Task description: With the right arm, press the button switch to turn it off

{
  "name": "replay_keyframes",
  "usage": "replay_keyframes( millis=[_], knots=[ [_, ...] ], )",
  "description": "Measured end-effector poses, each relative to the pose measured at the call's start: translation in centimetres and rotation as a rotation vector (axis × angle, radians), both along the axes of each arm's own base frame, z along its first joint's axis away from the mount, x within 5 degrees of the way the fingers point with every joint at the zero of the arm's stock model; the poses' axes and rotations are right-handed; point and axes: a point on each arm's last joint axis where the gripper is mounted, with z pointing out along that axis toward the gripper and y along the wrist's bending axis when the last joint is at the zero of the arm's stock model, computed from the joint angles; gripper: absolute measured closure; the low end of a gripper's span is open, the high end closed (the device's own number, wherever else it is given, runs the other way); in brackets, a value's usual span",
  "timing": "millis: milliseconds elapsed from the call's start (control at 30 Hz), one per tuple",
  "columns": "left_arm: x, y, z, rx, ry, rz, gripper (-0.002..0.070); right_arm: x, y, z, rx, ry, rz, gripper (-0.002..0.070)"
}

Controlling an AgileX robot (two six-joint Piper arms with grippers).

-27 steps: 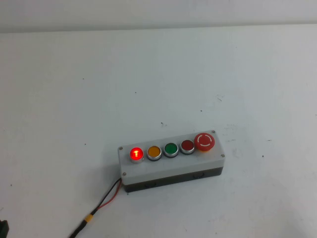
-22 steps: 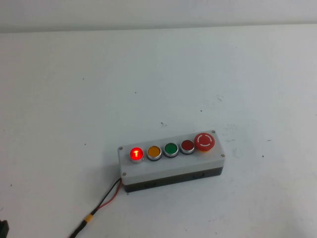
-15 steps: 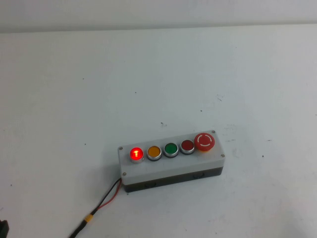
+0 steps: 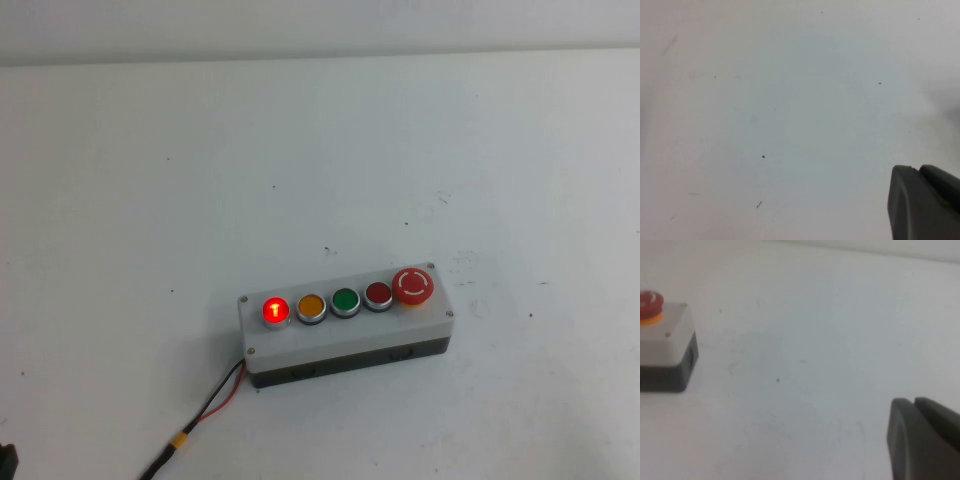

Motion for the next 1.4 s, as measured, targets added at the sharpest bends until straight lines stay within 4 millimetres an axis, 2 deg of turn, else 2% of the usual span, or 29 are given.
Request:
replay_keyframes(
  millis=[200, 367, 700, 800, 867, 1000, 1067, 1167, 1300, 1400],
  knots=[
    [0.0, 0.0, 0.0, 0.0, 0.0, 0.0, 0.0677, 0.2, 0.1, 1.4, 0.279, -0.111, -0.031, 0.0692],
    [0.0, 0.0, 0.0, 0.0, 0.0, 0.0, 0.0677, 0.2, 0.1, 2.0, 0.555, -0.128, -0.058, 0.0692],
    [0.0, 0.0, 0.0, 0.0, 0.0, 0.0, 0.0677, 0.2, 0.2, 2.4, 0.73, -0.102, -0.054, 0.0692],
    [0.0, 0.0, 0.0, 0.0, 0.0, 0.0, 0.0677, -0.1, 1.0, 4.7, 0.728, -0.044, 0.025, 0.0692],
    [0.0, 0.0, 0.0, 0.0, 0.0, 0.0, 0.0677, 0.2, 1.8, 7.0, 0.684, 0.049, 0.087, 0.0692],
    [0.0, 0.0, 0.0, 0.0, 0.0, 0.0, 0.0677, 2.3, 3.4, 10.1, 0.539, 0.399, 0.166, 0.0692],
    [0.0, 0.0, 0.0, 0.0, 0.0, 0.0, 0.0677, 4.1, 3.8, 11.1, 0.435, 0.593, 0.182, 0.0692],
    [0.0, 0.0, 0.0, 0.0, 0.0, 0.0, 0.0677, 7.2, 3.9, 12.1, 0.321, 0.773, 0.174, 0.0692],
    [0.0, 0.0, 0.0, 0.0, 0.0, 0.0, 0.0677, 11.6, 4.6, 12.5, 0.233, 0.9, 0.181, 0.0692],
    [0.0, 0.0, 0.0, 0.0, 0.0, 0.0, 0.0677, 14.7, 6.7, 13.1, 0.153, 0.934, 0.245, 0.0692]
  ],
)
